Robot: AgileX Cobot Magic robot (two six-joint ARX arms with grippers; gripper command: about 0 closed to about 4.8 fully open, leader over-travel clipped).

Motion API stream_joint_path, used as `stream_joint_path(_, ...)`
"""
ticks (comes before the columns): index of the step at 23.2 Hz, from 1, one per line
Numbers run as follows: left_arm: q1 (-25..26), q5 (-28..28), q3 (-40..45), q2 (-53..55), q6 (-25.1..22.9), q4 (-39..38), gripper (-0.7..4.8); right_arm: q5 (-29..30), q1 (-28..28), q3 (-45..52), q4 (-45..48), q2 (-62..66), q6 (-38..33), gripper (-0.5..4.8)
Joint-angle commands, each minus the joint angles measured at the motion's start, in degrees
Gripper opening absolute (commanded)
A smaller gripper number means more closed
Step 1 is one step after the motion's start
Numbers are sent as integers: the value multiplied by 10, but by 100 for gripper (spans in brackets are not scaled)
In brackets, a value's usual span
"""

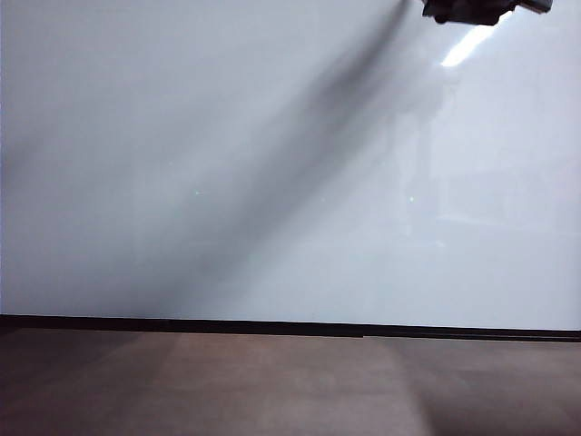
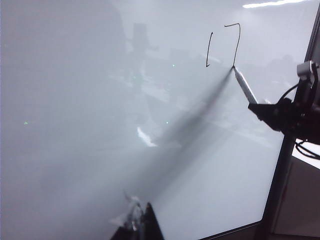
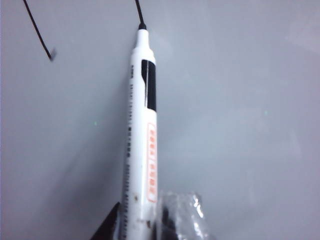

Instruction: Reach to the right to find the marker pen, pick it up, and write the number 17 on the whiteboard.

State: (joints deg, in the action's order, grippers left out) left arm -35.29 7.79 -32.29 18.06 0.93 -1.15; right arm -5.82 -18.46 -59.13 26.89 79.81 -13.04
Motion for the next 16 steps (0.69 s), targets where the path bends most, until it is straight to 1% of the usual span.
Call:
stream_joint_path(1, 0, 2, -2, 1, -2, 3, -5, -6, 1, 7, -15, 2, -10, -6)
stream_joint_path(6, 0, 2, -2, 1, -2, 3, -5, -5, 1, 7, -15, 1, -12, -6)
stream_joint_path(11, 0, 2, -2, 1, -2, 3, -5, 0, 0, 7, -17, -36, -12, -6)
stream_joint_path(16, 0, 2, -2, 3, -2, 3, -5, 2, 0, 7, -60, -94, -6, -6)
